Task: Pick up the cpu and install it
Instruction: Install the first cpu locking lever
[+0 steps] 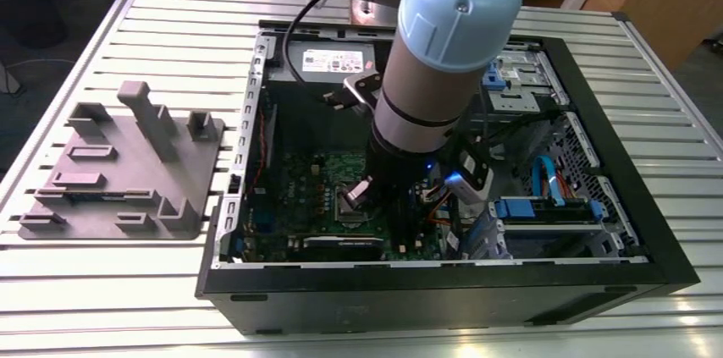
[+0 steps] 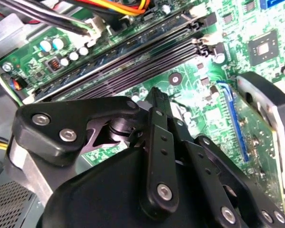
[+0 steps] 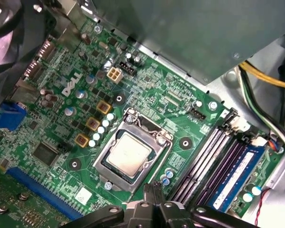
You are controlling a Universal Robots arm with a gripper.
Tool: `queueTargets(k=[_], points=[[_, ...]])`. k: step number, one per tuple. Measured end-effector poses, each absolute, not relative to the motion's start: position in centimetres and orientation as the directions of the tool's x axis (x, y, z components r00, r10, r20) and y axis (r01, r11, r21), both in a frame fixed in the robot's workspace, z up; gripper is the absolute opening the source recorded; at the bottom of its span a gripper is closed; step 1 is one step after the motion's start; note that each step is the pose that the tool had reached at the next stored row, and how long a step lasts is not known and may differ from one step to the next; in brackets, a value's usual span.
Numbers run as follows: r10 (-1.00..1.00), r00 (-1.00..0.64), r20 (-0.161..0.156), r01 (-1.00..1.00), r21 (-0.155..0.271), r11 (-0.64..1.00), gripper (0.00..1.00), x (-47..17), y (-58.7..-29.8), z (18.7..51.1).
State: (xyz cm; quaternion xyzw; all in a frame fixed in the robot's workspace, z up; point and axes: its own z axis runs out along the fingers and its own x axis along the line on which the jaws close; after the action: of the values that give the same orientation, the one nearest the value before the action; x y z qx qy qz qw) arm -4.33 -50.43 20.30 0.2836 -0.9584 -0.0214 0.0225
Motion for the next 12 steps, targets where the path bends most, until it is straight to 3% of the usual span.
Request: queueTargets(k=[12], points=[[-0.544,-0.838,0.031,-0.543,0.051,0.838,0.1,-4.34,-50.11,21.22]])
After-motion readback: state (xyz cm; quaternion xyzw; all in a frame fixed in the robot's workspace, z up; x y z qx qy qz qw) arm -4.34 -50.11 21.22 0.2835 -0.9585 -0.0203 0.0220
